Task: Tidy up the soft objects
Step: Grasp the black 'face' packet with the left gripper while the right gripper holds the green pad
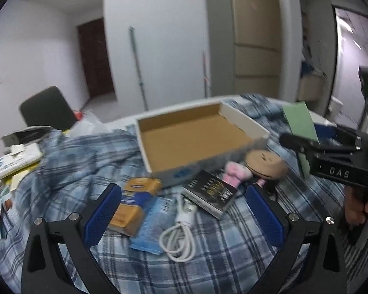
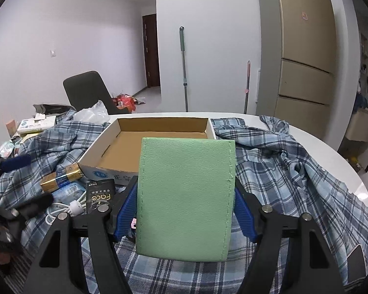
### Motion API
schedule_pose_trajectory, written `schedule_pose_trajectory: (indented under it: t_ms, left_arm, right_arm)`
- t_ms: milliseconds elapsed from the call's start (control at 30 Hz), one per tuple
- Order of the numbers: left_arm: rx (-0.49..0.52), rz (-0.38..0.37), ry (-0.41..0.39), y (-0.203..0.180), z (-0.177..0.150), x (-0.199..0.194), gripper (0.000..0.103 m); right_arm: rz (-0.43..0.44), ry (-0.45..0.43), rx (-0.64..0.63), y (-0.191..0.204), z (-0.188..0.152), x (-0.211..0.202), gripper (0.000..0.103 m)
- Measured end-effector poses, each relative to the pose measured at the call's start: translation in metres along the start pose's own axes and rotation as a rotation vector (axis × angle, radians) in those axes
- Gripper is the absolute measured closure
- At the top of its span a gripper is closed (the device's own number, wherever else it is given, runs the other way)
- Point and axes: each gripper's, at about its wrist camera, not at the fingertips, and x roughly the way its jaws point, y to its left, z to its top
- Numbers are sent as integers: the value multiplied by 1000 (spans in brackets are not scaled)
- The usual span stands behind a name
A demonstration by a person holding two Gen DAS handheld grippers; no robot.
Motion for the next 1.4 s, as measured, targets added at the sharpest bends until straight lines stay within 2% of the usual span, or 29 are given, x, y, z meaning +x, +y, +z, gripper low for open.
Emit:
schedule_pose_trajectory:
  t_ms: [100,167,233,300,433,600,667,900,1067,1133,1267,1300,1333,1400]
  left_arm:
    - [80,-69,78,-7,9,18,10]
    - [155,-134,127,-15,15,30,11]
    - [220,-169,157,-22,17,39,14]
    - [255,-220,200,-27,18,48,15]
    - [284,-262,227,-27,19,62,15]
    - [375,-287,286,-31,15,75,15]
    - [369,-274,295,-28,18,80,15]
    - [387,-334,367,-23,22,98,15]
    - [306,-375,365,-15,25,106,17]
    - [317,-380,370,-16,24,106,26]
    - [362,-363,375,-21,18,103,29]
    - [364,-363,376,-22,17,101,31]
    - [363,-361,377,-22,16,101,37]
    - [358,-360,372,-23,14,98,37]
  right_arm:
    - [12,0,8,-1,1,-1,34]
    - [12,1,8,-1,1,-2,34]
    - [18,2,10,-2,0,-2,34]
    - [24,3,15,-3,0,-2,34]
    - [42,13,18,-4,-1,-2,34]
    - [58,21,21,-4,-1,-1,34]
    - [63,25,20,-4,-1,-1,34]
    - [71,31,9,-1,-2,0,33]
    - [75,37,10,-1,-1,1,34]
    - [76,40,9,-1,-2,2,34]
    - [79,44,5,0,-2,2,34]
    - [80,47,1,0,-2,2,34]
    - [80,49,-3,1,-2,3,34]
    - [82,50,-8,2,-2,3,34]
